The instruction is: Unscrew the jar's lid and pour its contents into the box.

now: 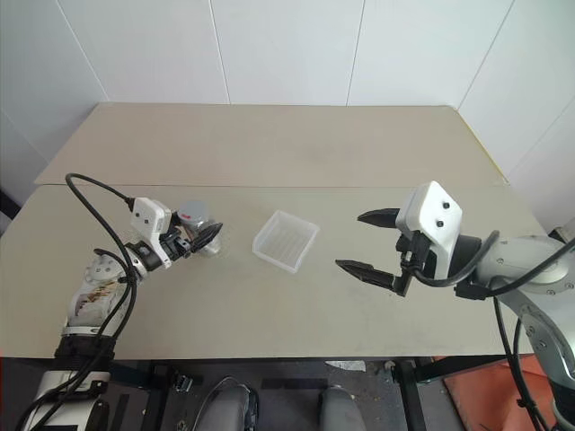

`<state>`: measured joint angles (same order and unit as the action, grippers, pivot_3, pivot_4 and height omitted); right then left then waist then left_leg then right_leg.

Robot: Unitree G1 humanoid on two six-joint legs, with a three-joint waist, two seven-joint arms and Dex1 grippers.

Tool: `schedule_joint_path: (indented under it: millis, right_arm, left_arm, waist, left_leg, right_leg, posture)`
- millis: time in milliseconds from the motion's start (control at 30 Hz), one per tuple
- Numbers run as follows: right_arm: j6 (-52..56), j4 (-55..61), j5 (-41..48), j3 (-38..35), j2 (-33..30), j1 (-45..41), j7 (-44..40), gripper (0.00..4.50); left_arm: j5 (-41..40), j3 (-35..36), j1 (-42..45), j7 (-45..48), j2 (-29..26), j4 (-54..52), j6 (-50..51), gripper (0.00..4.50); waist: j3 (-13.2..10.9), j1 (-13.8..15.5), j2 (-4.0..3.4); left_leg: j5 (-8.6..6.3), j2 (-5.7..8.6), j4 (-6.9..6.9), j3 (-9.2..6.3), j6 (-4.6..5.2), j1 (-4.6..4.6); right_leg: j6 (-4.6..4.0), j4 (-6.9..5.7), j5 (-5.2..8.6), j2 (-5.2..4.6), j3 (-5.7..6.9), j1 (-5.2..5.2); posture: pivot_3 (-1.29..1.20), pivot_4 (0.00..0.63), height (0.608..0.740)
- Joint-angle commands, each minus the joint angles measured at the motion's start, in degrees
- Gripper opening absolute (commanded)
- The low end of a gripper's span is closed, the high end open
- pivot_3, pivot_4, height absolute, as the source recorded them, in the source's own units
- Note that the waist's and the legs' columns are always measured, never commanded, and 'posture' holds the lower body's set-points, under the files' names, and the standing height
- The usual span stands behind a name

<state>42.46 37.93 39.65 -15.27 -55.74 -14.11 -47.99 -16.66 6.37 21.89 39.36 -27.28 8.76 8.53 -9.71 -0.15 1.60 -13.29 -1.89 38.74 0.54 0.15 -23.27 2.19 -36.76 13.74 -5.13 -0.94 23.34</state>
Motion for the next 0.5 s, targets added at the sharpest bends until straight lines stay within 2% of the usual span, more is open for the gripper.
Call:
schedule_joint_path:
  millis: [33,67,167,300,400,500]
  right_arm:
    - [0.6,1.8,1.4,-2.9,-0.9,0.1,0.9,4.50]
    - [0.5,1.7,1.6,-2.5,-0.6,-0.5,1.1,4.50]
    - [0.0,1.1,1.7,-0.3,0.3,-2.9,1.5,4.50]
    - [-0.5,-2.3,0.6,7.2,4.2,-12.8,2.4,4.50]
    - [0.6,-7.0,1.7,11.8,10.3,-22.4,3.4,4.50]
    - [1.8,-10.5,2.9,14.5,16.1,-28.8,4.4,4.50]
  left_arm:
    - [0.0,1.1,0.4,-0.7,-0.4,-1.2,-0.7,2.29]
    - [0.0,1.0,0.4,-0.4,-0.9,-1.6,-0.1,2.05]
    - [-1.6,1.2,1.8,1.5,-2.1,-2.3,1.9,2.06]
    - [-5.8,0.5,8.1,10.4,-6.1,-2.8,5.9,2.06]
    - [-10.4,-0.1,14.4,22.7,-9.9,0.0,8.2,2.06]
    - [-12.2,-1.0,19.6,30.6,-10.8,4.2,8.4,2.06]
  waist:
    - [0.0,0.0,0.00]
    - [0.0,0.0,0.00]
    - [0.0,-0.1,0.00]
    - [0.0,-0.5,0.03]
    - [0.0,-0.7,0.02]
    - [0.0,-0.7,0.01]
  left_leg:
    - [0.00,0.00,0.00,0.00,0.00,0.00]
    - [0.00,0.00,0.00,0.00,0.00,0.00]
    - [0.00,0.00,0.00,0.00,0.00,0.00]
    - [0.00,-0.03,0.03,-0.04,0.00,0.01]
    - [0.00,-0.02,0.01,-0.06,0.00,-0.03]
    - [0.00,0.00,-0.02,-0.05,0.00,-0.09]
  right_leg:
    - [0.00,0.00,0.00,0.00,0.00,0.00]
    - [0.00,0.00,0.00,0.00,0.00,0.00]
    - [0.00,0.00,0.00,0.00,0.00,0.00]
    - [0.00,-0.03,0.00,0.05,0.04,0.00]
    - [0.00,0.01,0.00,0.05,0.07,0.01]
    - [0.00,0.03,0.00,0.04,0.05,0.08]
  posture:
    - [0.00,0.150,0.740]
    - [0.00,0.150,0.740]
    - [0.00,0.150,0.740]
    - [0.00,0.150,0.740]
    - [0.00,0.150,0.740]
    - [0.00,0.150,0.740]
